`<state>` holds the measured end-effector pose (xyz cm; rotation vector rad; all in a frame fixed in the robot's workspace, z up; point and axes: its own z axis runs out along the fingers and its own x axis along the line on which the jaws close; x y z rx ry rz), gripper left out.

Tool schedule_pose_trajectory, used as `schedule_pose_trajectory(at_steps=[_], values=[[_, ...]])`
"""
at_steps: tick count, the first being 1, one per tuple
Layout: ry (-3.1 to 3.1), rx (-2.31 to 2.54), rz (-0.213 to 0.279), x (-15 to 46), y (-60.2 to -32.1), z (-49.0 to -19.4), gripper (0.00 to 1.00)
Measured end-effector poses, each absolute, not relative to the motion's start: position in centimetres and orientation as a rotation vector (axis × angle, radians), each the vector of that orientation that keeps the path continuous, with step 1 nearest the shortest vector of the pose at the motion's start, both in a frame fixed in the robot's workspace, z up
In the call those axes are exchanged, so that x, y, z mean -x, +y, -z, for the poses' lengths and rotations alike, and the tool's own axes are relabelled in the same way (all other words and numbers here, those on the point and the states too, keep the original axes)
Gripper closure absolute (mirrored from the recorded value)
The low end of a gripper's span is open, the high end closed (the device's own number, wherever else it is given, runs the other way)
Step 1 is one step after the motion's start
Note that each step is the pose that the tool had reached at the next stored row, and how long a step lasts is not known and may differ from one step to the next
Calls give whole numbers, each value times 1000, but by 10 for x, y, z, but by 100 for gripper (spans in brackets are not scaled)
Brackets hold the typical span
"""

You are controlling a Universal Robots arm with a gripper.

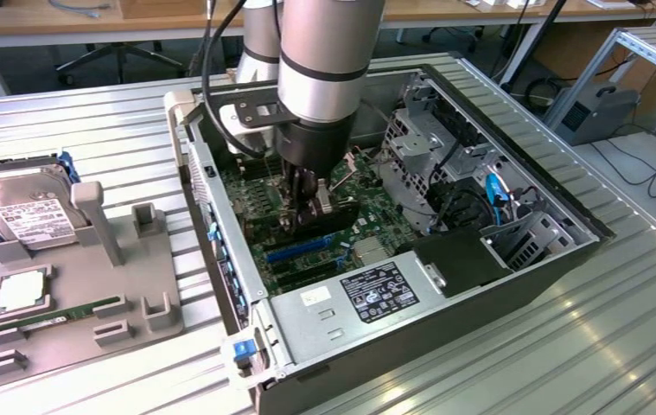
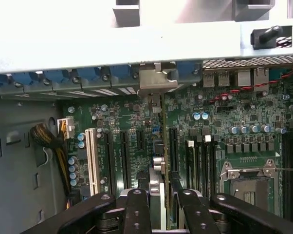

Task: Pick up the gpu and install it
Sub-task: 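Insert the gpu into the slot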

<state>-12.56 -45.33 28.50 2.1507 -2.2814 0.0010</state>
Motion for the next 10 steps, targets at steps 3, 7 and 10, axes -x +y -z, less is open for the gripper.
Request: schedule_pose_trajectory(at_steps=[3, 7, 10], values=[[-2281, -2151, -1, 126, -453, -284, 73], [-2281, -2150, -1, 127, -453, -282, 73], [-2281, -2150, -2, 128, -453, -281, 73]])
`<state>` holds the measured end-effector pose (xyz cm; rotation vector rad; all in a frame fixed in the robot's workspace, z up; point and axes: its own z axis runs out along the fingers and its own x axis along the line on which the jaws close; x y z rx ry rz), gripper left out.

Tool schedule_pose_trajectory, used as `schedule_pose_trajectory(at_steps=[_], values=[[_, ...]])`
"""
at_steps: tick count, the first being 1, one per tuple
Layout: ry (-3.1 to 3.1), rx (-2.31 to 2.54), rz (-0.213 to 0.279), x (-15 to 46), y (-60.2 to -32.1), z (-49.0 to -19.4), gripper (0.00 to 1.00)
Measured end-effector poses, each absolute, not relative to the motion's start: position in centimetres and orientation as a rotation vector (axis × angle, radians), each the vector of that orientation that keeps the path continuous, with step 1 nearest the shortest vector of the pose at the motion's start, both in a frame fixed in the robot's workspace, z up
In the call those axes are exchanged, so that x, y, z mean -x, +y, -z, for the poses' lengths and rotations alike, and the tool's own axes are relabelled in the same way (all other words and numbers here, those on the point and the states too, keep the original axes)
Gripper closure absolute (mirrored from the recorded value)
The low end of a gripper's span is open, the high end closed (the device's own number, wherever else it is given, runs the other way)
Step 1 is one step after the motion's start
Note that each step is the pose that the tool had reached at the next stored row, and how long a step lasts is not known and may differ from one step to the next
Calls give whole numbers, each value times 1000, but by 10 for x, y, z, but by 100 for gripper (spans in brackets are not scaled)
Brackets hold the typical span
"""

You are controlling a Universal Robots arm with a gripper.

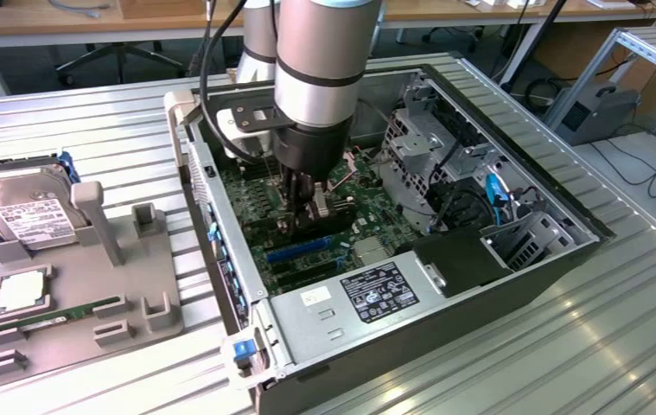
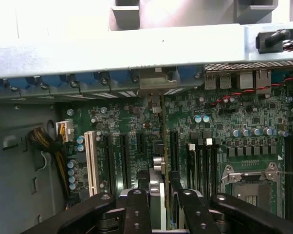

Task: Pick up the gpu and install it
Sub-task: 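Insert the gpu into the slot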

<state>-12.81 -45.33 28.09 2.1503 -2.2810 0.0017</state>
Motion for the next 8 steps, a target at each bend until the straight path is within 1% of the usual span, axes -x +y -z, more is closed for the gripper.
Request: schedule_pose_trajectory(at_steps=[8], values=[[-2281, -2150, -2, 128, -453, -279, 73]])
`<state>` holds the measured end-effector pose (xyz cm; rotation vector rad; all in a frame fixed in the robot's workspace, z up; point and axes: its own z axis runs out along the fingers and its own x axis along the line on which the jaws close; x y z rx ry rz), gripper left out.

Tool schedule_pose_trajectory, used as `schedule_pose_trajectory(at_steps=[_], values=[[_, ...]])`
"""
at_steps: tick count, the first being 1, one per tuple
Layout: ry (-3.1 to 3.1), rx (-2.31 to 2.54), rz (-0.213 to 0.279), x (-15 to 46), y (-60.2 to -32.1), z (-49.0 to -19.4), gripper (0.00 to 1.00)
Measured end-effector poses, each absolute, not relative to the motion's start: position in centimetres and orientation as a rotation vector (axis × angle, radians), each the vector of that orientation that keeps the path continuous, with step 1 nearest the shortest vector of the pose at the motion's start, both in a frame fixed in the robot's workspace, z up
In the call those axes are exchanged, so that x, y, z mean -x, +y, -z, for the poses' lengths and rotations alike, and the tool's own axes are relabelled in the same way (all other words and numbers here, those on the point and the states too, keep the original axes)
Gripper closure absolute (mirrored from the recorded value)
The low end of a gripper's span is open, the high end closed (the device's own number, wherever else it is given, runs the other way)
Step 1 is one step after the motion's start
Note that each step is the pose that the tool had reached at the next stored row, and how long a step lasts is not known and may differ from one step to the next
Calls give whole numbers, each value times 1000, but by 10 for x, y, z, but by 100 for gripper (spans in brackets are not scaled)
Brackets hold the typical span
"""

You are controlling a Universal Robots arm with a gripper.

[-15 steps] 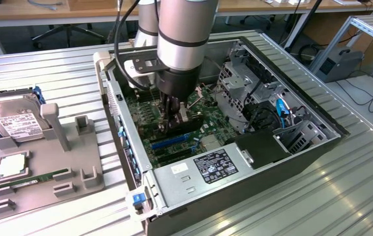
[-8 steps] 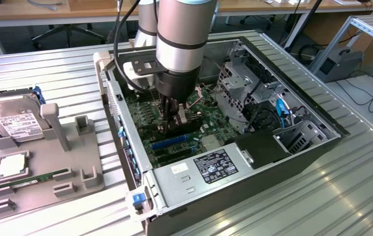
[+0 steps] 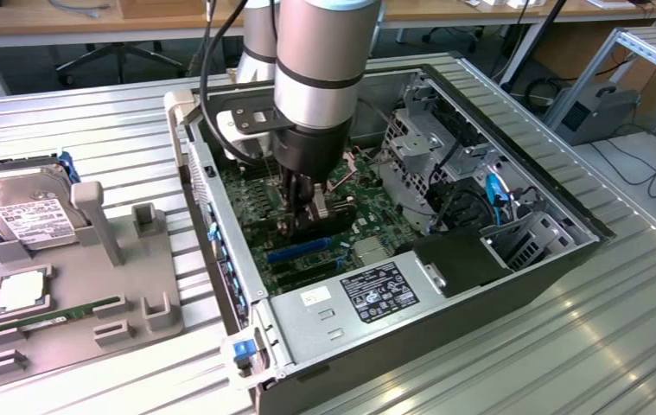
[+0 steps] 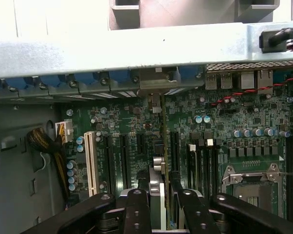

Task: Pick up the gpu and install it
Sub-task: 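Insert the gpu into the slot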

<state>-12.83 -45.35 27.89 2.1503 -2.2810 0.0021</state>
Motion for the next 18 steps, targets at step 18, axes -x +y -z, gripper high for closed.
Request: schedule_pose_trajectory(at_steps=[18], values=[[-2284, -2148, -2, 128, -455, -274, 73]])
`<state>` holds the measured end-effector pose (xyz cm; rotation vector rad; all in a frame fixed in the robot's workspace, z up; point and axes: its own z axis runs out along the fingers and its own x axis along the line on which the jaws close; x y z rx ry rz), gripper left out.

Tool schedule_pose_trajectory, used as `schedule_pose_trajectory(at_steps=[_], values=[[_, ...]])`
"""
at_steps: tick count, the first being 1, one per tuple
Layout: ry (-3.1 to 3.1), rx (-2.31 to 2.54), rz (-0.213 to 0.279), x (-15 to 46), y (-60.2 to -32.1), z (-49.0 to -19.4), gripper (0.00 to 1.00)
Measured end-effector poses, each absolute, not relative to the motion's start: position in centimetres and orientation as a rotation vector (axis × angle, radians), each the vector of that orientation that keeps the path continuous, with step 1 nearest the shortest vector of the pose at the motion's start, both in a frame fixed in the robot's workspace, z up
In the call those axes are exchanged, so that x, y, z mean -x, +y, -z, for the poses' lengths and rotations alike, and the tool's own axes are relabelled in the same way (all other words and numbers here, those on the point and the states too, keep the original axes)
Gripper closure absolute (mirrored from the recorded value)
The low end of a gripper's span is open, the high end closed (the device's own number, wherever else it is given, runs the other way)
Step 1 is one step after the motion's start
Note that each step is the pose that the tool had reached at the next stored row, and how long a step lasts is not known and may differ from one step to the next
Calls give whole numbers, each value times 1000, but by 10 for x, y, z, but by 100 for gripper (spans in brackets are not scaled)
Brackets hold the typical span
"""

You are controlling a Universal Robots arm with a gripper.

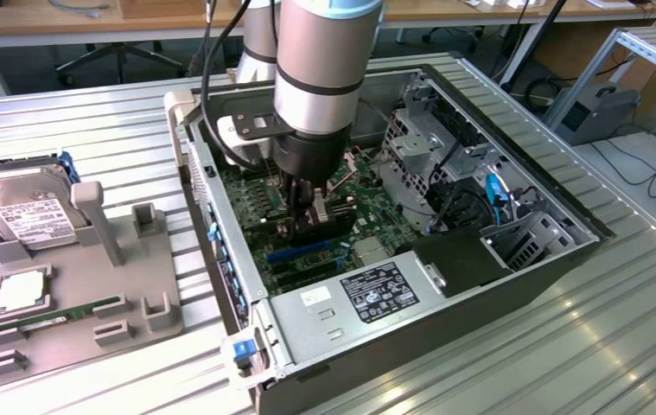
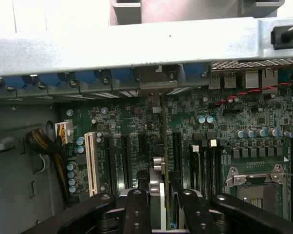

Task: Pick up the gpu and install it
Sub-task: 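Insert the gpu into the slot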

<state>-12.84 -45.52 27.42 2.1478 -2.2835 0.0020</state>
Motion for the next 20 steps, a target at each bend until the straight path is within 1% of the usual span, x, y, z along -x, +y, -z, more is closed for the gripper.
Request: schedule_pose_trajectory(at_steps=[15, 20], values=[[-2284, -2147, -2, 129, -454, -272, 73], [-2279, -2142, 9, 129, -454, -272, 73]])
